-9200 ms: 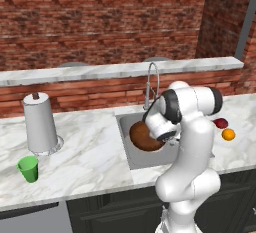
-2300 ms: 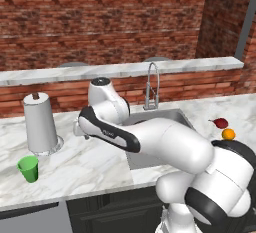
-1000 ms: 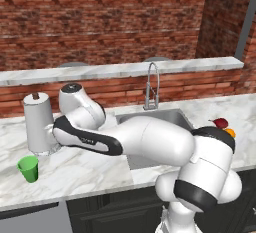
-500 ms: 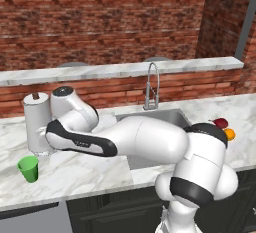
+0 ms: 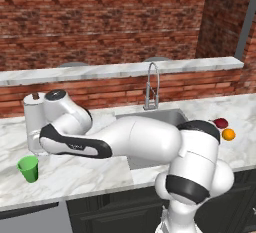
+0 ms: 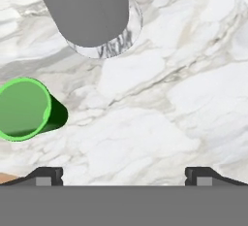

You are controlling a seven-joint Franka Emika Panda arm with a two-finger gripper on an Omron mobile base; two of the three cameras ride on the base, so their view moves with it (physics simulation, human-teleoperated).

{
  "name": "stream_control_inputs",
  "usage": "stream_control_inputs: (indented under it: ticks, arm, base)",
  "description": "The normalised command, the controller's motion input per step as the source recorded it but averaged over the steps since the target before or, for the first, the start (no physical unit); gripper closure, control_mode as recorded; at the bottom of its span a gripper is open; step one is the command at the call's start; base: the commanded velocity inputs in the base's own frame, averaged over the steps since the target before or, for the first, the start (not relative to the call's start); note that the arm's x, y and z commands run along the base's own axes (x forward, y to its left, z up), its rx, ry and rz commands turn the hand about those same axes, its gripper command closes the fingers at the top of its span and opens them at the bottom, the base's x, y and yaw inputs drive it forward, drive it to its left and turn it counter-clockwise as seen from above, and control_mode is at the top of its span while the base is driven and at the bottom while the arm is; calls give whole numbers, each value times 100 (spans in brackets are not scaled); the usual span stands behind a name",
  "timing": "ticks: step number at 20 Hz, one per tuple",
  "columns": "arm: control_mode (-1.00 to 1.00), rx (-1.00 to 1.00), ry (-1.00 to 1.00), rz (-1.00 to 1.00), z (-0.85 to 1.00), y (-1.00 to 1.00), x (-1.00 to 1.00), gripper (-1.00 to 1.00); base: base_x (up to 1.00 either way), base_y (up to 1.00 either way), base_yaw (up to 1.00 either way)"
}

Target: Remove the orange and pear from the sink. Then move the bowl and cup from the counter to the sink for washing.

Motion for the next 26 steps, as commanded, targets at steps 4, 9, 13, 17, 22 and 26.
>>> stream_control_inputs:
  ticks: [4, 9, 13, 17, 22, 26]
  arm:
    - [-100, 0, 0, 0, -4, 17, -2, -100]
    - [-100, 0, 0, 0, -8, 20, 0, -100]
    - [-100, 0, 0, 0, -9, 16, 0, -100]
    - [-100, 0, 0, 0, -8, 9, 0, -100]
    - [-100, 0, 0, 0, -6, 9, 0, -100]
    - [-100, 0, 0, 0, -5, 7, 0, -100]
  base:
    - [0, 0, 0]
    - [0, 0, 0]
    - [0, 0, 0]
    - [0, 0, 0]
    - [0, 0, 0]
    - [0, 0, 0]
